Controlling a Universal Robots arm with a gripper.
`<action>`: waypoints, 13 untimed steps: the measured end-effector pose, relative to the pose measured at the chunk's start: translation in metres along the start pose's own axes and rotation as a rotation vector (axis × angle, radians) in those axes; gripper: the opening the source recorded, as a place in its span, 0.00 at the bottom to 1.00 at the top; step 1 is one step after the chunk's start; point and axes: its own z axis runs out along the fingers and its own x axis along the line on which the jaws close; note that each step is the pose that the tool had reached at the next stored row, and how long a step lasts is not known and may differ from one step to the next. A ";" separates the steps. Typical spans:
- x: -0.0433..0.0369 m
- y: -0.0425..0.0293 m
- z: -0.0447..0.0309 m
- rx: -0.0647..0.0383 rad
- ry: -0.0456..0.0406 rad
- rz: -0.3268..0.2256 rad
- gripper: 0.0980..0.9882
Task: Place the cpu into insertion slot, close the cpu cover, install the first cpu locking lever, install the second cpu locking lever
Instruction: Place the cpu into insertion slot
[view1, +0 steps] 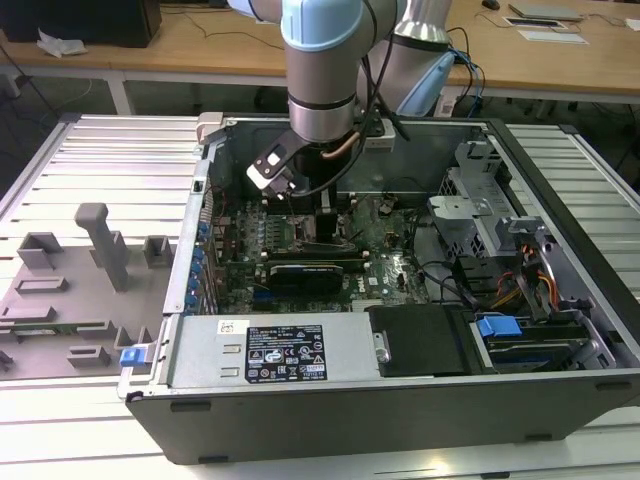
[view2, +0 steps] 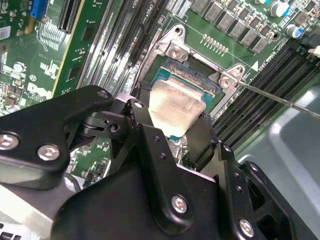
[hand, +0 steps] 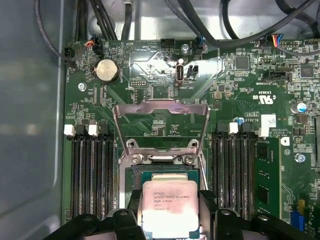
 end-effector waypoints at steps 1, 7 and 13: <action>0.0002 -0.0001 0.0009 0.000 -0.0001 0.000 0.49; 0.0019 -0.0003 0.0033 0.000 -0.0003 0.000 0.49; 0.0019 -0.0018 0.0059 0.000 -0.0001 0.000 0.49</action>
